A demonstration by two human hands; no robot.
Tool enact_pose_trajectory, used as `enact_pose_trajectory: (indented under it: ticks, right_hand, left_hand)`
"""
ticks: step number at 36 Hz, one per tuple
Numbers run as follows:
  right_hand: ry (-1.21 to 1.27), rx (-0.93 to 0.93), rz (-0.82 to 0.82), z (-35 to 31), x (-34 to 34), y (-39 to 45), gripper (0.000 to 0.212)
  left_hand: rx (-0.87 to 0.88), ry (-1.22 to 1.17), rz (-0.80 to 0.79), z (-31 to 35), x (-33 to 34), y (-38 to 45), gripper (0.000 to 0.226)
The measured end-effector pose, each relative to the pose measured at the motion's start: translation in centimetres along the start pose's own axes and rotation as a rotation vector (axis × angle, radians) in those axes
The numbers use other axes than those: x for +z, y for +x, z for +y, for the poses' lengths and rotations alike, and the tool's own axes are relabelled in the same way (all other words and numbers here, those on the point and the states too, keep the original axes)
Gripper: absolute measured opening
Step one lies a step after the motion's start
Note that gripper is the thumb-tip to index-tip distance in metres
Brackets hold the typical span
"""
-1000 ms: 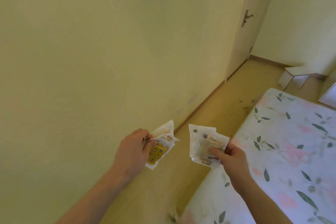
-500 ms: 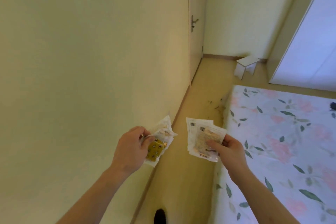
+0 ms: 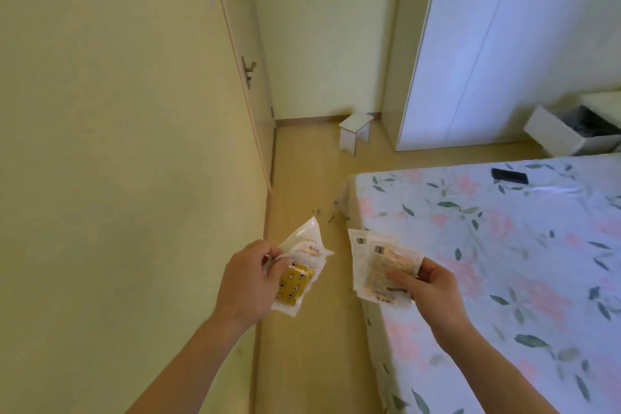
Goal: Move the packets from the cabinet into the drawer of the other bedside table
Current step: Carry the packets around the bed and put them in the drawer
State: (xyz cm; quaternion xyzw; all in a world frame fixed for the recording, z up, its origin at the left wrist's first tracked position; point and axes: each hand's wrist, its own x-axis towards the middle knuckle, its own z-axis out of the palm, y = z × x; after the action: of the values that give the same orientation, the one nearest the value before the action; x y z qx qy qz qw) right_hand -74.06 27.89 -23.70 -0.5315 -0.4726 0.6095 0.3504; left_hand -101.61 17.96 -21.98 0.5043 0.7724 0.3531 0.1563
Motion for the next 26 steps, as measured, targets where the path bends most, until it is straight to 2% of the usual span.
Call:
enact_pose_trajectory:
  ticks: [5,9,20,26]
  right_hand:
    - [0.027,-0.01,0.123,-1.5,-2.1,6.4,0.023]
    - [0.02,-0.004,0.148,-3.0,-2.0,13.1,0.024]
    - [-0.017,-0.042,0.026,-12.7,2.7,32.2,0.025]
    - [-0.026,-0.07,0.015,-16.3,6.5,41.5,0.026]
  left_hand:
    - [0.079,-0.01,-0.068,1.7,2.9,9.0,0.025]
    - [0.118,-0.011,-0.07,2.3,4.8,16.3,0.024]
    - [0.088,0.045,0.013,2.4,4.9,34.8,0.018]
    - [0.068,0.015,0.025,0.7,5.0,44.7,0.015]
